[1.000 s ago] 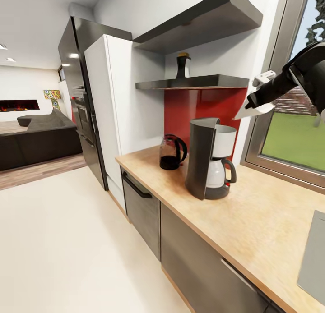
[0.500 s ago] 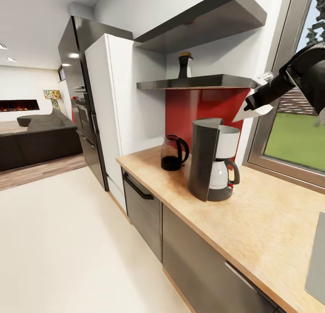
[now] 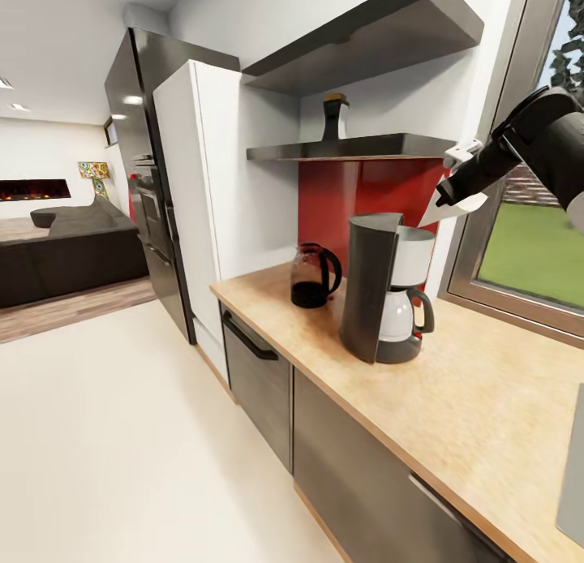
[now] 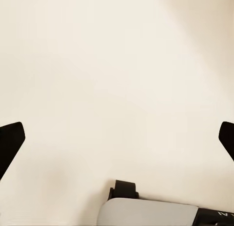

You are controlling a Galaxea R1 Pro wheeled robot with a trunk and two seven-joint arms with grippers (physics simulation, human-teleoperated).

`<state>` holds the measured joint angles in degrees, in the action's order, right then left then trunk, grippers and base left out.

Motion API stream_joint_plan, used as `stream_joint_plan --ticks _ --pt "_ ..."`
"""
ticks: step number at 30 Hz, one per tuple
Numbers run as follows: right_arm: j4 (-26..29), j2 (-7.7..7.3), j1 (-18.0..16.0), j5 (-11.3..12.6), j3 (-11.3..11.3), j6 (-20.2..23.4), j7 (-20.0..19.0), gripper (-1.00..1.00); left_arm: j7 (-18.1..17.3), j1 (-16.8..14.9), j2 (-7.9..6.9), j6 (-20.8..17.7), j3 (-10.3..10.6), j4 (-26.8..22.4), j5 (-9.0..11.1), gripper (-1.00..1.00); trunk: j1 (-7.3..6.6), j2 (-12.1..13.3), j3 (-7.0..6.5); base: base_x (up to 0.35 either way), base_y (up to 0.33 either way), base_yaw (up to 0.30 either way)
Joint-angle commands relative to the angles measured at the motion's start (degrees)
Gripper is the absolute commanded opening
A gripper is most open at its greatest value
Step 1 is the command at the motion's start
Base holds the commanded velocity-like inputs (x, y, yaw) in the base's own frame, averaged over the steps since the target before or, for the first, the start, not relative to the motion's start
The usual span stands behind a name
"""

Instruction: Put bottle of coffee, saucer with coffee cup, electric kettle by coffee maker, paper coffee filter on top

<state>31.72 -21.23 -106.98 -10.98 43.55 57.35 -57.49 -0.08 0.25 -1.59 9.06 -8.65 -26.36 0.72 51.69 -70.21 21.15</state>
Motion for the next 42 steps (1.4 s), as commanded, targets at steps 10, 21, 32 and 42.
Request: stream_joint_plan --ticks 10,21,32,42 --pt "0.1 -0.04 -0.1 -0.5 0.2 0.1 -0.5 -1.0 0.0 0.0 0.01 0.1 -2.0 -0.1 0.1 1.0 0.01 0.0 0.06 0.028 0.03 0.0" --pt "0.1 -0.04 -0.1 -0.5 0.4 0.1 -0.5 -1.0 0.0 0.0 0.01 0.1 -2.2 -0.1 0.1 1.0 0.01 0.0 0.06 0.048 0.021 0.0" --pt "0.1 0.35 -0.1 -0.5 2.7 0.1 -0.5 -1.0 0.0 0.0 0.01 0.1 -2.2 -0.1 0.1 1.0 0.01 0.0 0.06 0.003 0.001 0.0" --pt "0.1 1.38 -0.1 -0.5 2.9 0.1 -0.5 -1.0 0.0 0.0 0.02 0.1 -2.2 -0.1 0.1 1.0 0.01 0.0 0.06 0.0 0.0 0.0"
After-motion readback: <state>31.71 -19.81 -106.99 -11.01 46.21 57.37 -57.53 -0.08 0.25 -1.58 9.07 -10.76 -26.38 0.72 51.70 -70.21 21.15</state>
